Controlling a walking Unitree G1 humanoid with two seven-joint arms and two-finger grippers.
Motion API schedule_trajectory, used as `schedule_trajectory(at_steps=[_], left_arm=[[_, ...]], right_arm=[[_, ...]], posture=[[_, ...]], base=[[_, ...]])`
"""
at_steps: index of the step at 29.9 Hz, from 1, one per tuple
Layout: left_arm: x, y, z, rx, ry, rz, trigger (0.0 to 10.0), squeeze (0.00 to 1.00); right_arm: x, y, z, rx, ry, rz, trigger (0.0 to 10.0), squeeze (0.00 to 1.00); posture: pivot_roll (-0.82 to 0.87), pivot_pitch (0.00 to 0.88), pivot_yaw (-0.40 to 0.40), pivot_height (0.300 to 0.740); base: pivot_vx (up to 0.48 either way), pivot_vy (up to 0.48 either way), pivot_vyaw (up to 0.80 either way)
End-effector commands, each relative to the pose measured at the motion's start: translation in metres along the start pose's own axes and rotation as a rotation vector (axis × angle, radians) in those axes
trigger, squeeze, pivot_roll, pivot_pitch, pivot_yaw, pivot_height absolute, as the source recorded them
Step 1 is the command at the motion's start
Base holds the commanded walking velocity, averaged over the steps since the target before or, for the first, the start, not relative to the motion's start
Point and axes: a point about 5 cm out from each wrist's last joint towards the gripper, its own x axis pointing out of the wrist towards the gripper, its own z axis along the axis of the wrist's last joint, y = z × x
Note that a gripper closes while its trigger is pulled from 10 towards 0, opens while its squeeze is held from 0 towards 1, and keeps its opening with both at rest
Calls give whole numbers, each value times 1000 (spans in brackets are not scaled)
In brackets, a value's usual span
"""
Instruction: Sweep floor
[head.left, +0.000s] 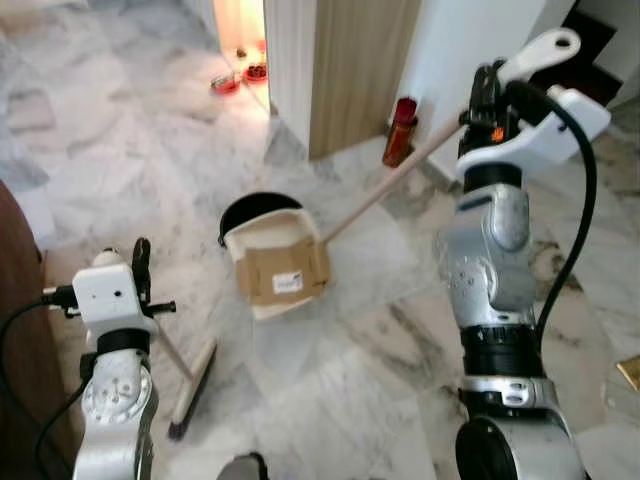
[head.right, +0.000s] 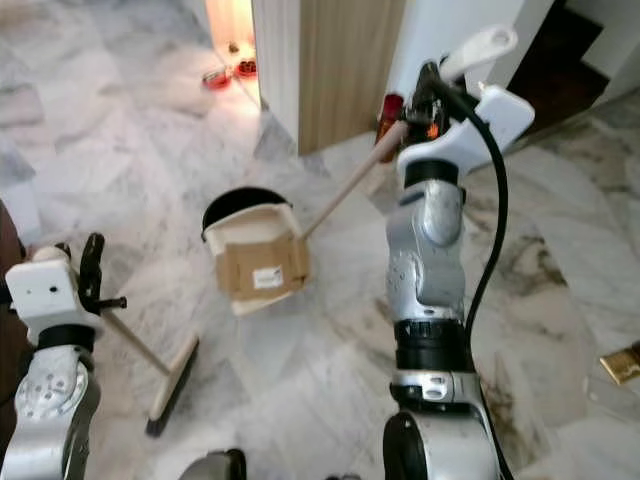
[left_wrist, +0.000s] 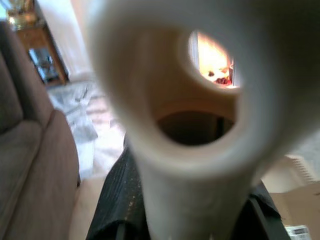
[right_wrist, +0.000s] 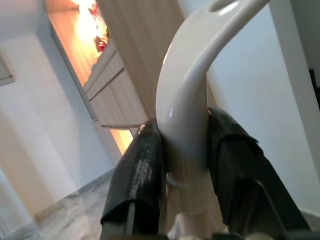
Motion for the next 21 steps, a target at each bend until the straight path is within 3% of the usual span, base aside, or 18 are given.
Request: schedule_trajectory(at_steps=[1,6,10,21], left_arm=[[0,1,9,7,-52,10,10000,0],[-1,3,9,12,-51,19,10000,0],[-2,5,8,16,-51,21,10000,0],[-3,6,8,18,-56,25,10000,0]], right_arm=[[6,2,21,52,-92,3,10000,0],[6,1,21,47,-88,9,10000,0],[5,2,20,56,-83,24,10000,0],[4,4,21,93,-87,31,10000,0]], posture=[[112,203,-32,740],[113,197,-32,740],[113,186,-32,740],[112,162,-32,740]], base=[[319,0,0],[316,0,0],[318,0,514],[316,0,0]])
